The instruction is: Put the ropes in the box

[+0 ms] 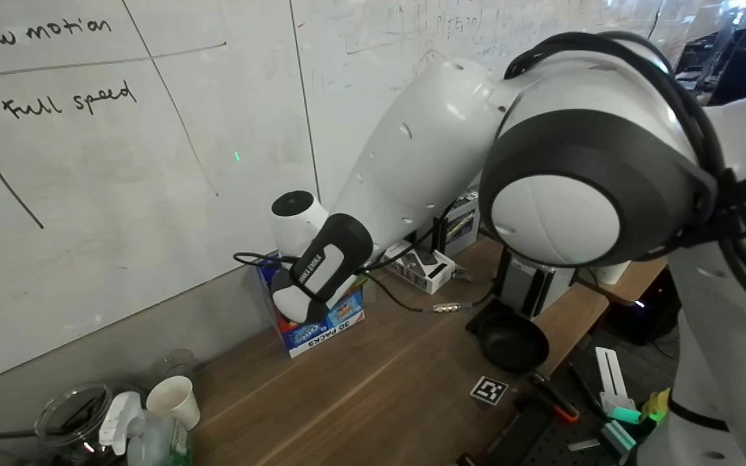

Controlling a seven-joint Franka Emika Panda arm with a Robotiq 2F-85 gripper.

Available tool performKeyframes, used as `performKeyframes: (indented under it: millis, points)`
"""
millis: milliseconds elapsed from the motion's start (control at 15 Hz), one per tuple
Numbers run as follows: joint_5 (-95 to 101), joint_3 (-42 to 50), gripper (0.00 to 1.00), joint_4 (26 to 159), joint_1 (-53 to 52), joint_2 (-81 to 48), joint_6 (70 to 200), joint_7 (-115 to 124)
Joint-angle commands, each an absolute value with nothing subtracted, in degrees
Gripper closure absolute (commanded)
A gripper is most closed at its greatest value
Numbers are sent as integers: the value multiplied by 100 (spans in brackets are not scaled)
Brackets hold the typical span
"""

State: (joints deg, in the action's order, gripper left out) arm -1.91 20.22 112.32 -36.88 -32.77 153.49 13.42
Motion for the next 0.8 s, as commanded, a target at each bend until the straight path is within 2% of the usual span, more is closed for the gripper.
performKeyframes:
  millis: [0,733]
  points:
    - [286,1327,0,10785,-2923,-3372,15047,1637]
    - [69,4,0,10397,-1594,-3596,15466,1440]
